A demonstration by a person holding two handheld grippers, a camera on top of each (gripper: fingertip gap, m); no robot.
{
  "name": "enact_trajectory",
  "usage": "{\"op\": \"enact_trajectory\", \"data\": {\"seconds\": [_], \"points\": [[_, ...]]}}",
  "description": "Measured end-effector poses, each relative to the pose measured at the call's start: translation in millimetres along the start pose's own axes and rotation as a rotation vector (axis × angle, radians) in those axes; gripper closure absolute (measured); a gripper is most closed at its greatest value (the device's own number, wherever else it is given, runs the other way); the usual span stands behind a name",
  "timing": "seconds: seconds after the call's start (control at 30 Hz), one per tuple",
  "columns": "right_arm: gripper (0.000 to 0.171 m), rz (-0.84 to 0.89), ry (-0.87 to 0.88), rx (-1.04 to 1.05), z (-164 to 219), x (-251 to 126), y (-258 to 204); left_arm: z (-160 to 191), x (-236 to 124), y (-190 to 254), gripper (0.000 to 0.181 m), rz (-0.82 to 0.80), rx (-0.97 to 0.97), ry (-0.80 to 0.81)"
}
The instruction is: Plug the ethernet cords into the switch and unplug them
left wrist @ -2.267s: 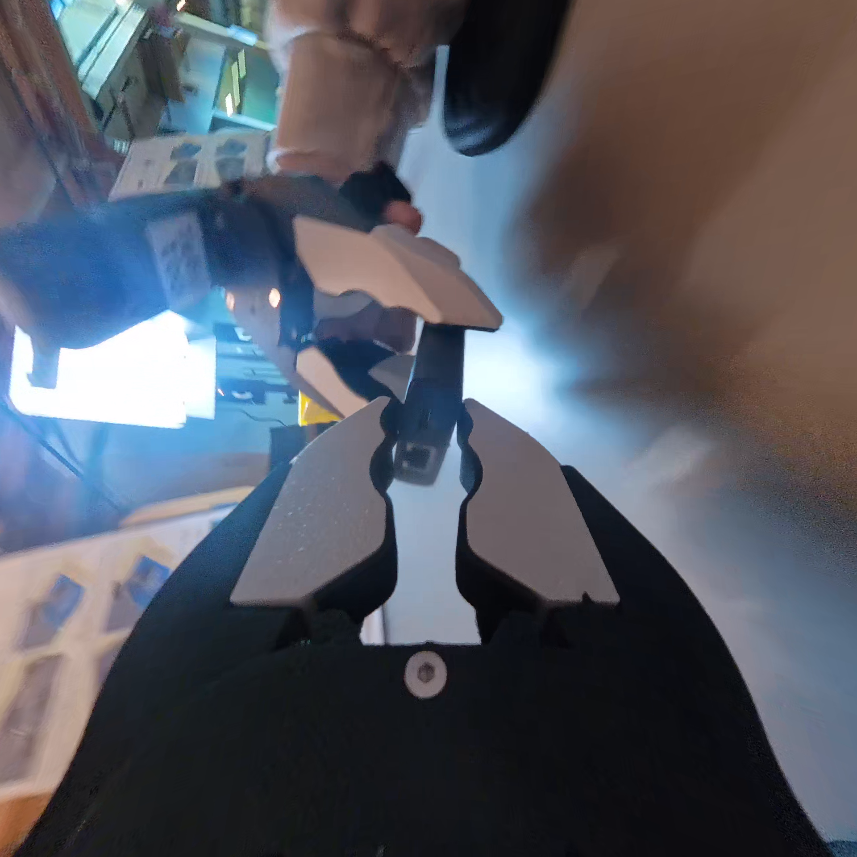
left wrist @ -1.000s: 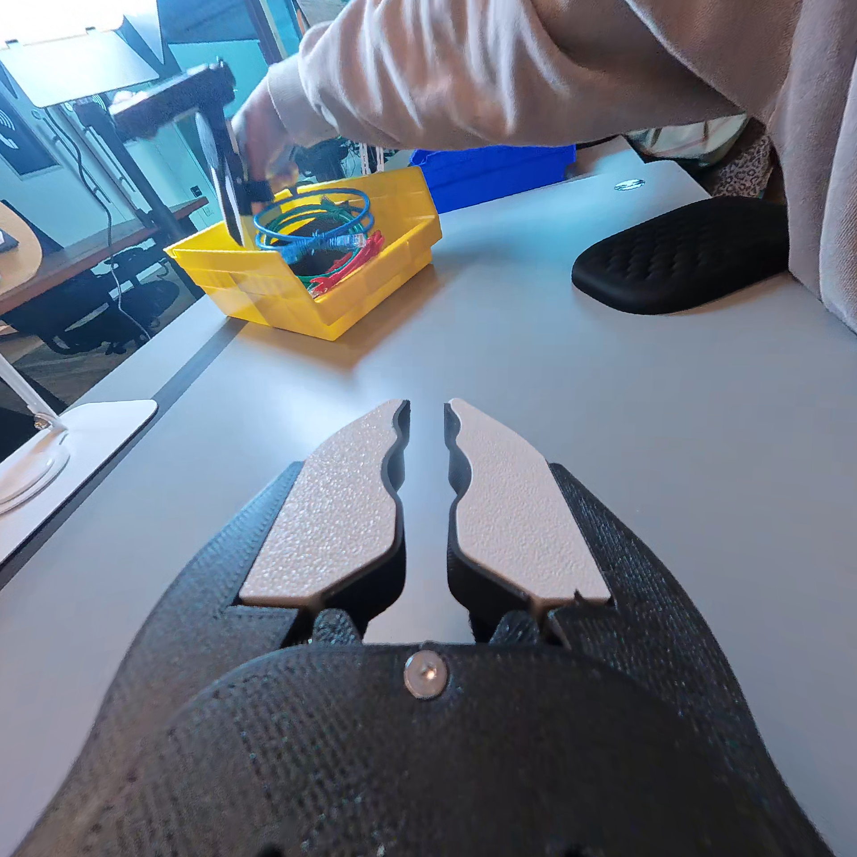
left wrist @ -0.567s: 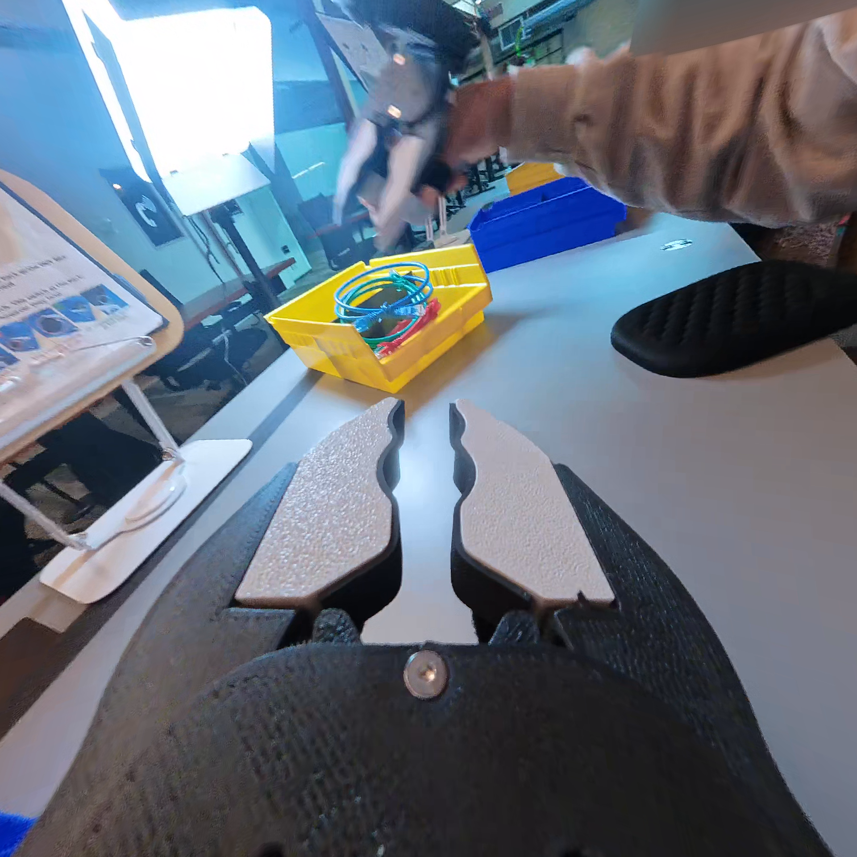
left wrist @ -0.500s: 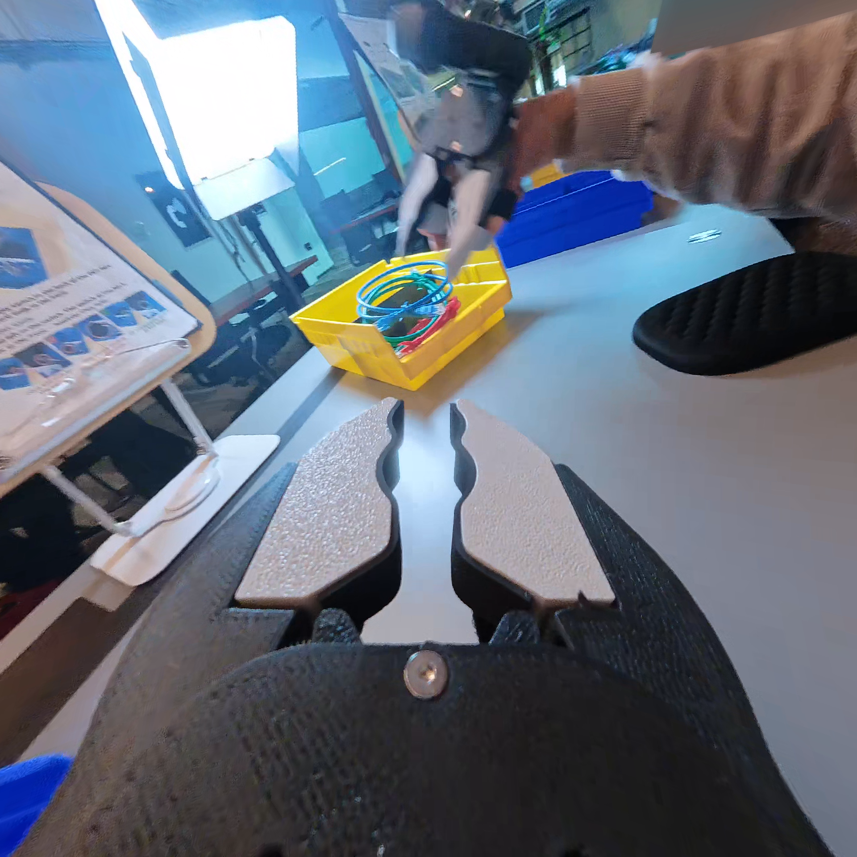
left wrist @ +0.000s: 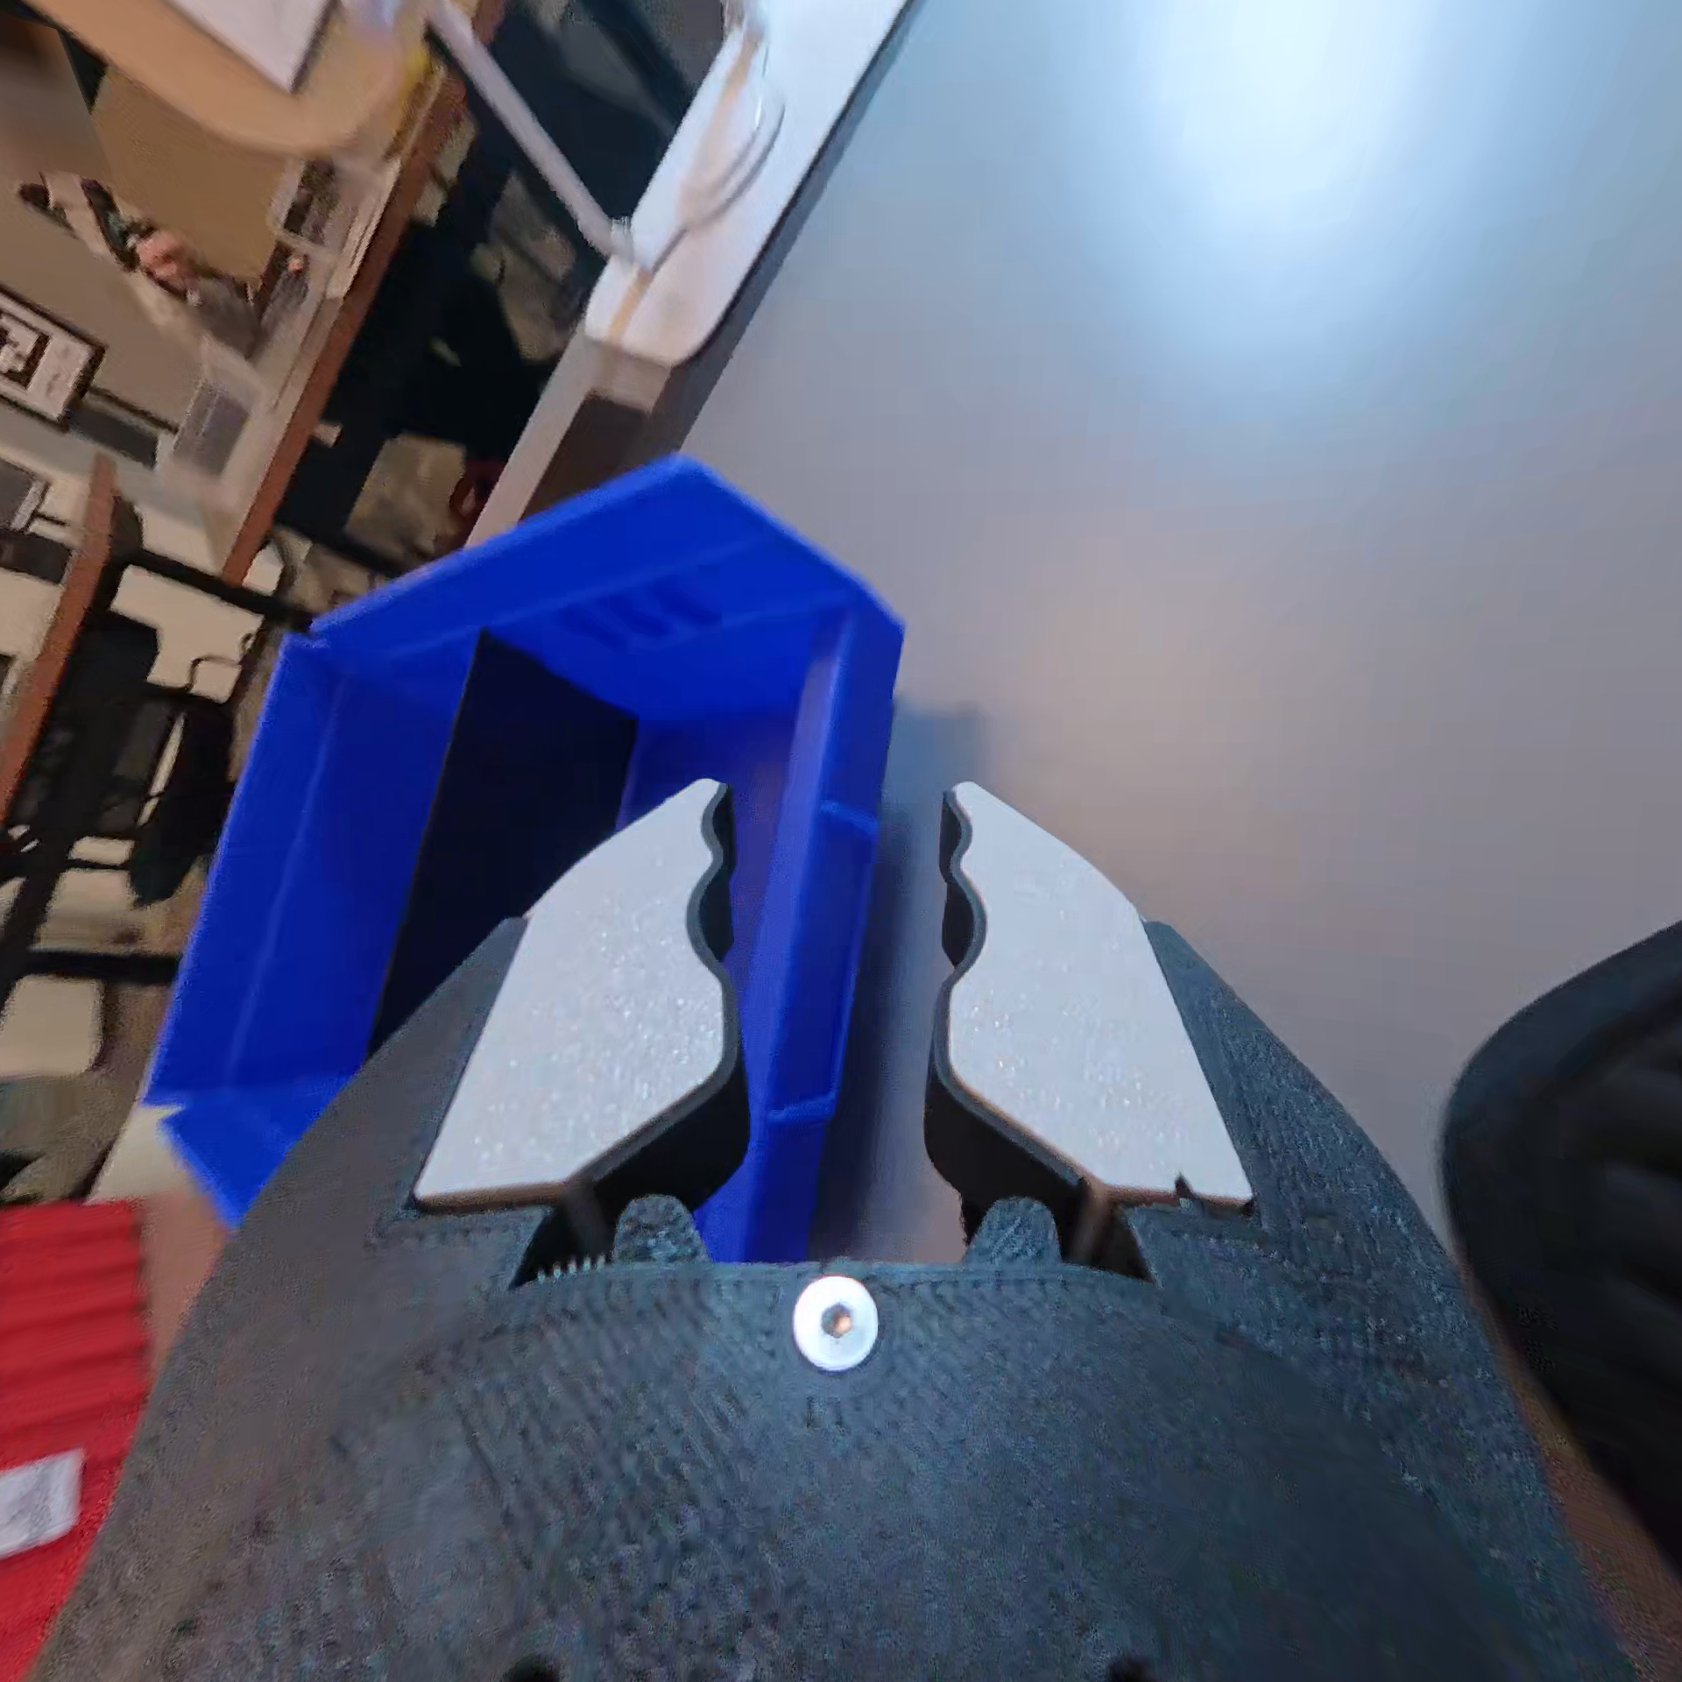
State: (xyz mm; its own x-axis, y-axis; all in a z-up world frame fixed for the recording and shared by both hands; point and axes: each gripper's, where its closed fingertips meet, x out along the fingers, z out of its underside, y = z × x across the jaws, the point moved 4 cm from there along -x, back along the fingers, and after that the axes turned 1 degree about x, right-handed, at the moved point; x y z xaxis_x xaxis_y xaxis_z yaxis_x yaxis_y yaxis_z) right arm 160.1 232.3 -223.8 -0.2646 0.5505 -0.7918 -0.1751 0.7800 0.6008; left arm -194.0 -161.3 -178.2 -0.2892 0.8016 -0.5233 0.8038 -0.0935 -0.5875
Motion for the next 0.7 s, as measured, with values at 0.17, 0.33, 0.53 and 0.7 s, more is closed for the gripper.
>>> {"op": "enact_trajectory", "data": {"seconds": [0.17,0.33,0.53,0.7], "points": [[0.14,0.037,-0.018,-0.104,-5,11,8,38,16,-7,0.126,-0.013,0.076,-0.233],[0.14,0.037,0.048,-0.185,0,-10,-17,64,36,-9,0.143,-0.006,0.146,-0.375],[0.14,0.103,0.156,-0.322,7,-58,-80,53,43,-2,0.15,-0.067,0.239,-0.338],[0.134,0.139,0.288,-0.248,3,-89,-111,10,45,41,0.15,0.013,0.339,-0.198]]}}
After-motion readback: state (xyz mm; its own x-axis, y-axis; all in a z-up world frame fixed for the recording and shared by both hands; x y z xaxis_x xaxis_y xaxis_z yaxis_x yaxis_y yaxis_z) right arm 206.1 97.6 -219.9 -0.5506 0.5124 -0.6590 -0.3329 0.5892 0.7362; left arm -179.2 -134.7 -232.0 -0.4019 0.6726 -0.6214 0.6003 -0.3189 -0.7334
